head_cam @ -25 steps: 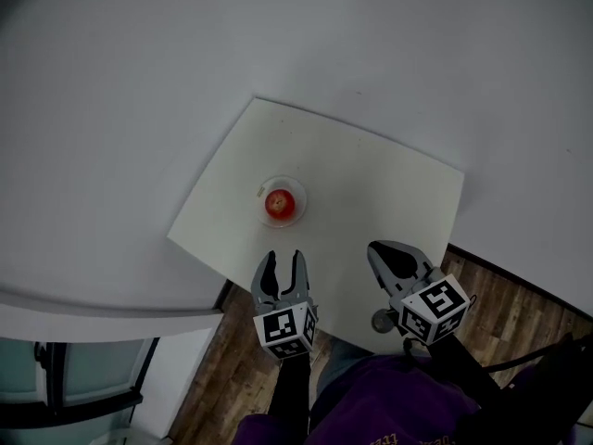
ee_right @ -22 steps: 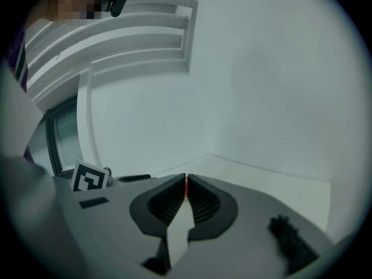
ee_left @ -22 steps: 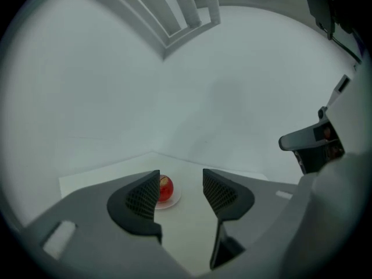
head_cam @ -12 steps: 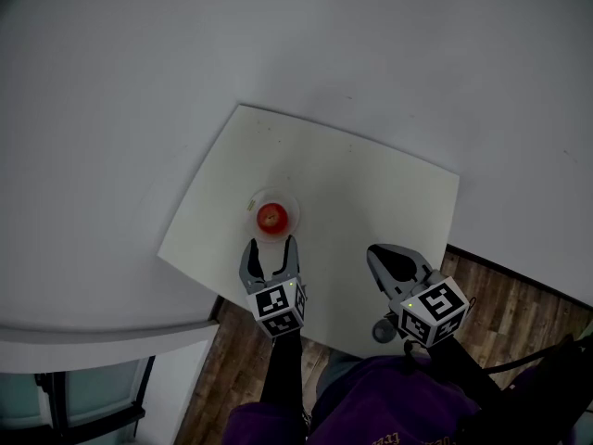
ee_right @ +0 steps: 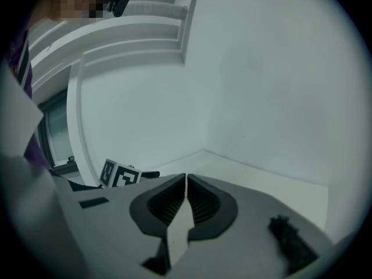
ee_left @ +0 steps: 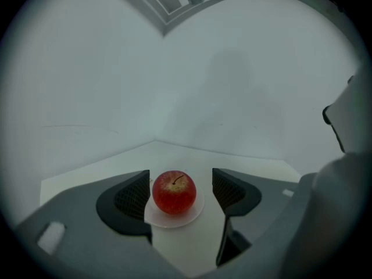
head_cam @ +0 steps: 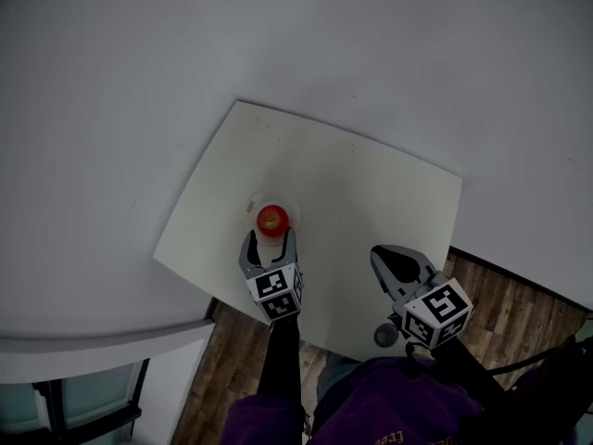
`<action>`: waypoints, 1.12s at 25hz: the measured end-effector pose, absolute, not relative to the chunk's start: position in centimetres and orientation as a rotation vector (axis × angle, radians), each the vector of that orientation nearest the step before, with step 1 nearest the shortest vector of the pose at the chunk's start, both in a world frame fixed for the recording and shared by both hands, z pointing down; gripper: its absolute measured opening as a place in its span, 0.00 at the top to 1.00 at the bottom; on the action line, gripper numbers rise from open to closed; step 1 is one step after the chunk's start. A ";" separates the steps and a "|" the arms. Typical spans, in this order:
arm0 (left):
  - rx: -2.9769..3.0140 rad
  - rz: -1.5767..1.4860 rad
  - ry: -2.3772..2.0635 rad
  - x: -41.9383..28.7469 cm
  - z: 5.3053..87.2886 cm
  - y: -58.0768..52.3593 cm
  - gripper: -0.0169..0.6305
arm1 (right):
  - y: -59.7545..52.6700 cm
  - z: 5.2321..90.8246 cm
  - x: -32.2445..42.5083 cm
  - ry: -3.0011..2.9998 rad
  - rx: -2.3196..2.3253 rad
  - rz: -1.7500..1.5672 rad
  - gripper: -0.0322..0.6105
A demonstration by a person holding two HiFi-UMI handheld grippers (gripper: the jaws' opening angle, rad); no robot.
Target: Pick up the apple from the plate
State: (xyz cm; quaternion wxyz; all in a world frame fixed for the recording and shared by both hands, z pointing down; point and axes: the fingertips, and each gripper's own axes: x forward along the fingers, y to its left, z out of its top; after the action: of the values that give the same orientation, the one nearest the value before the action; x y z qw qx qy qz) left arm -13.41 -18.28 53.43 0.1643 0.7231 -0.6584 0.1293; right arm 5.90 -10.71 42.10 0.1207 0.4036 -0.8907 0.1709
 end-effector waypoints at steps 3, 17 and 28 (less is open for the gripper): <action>2.048 0.385 -1.860 -13.6 54.3 -18.8 0.46 | -10.8 42.3 5.7 -2.595 1.171 0.503 0.93; 2.013 0.449 -1.825 -13.8 57.3 -21.0 0.44 | -11.8 42.5 6.0 -2.572 1.196 0.489 0.93; 1.997 0.460 -1.805 -14.2 58.1 -21.6 0.44 | -12.0 42.7 5.9 -2.559 1.198 0.491 0.93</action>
State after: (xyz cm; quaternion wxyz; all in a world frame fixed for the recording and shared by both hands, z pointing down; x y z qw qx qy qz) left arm -14.21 -21.56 58.10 0.2041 0.7159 -0.6470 0.1648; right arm 5.93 -11.96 42.71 0.1367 0.4137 -0.8839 0.1698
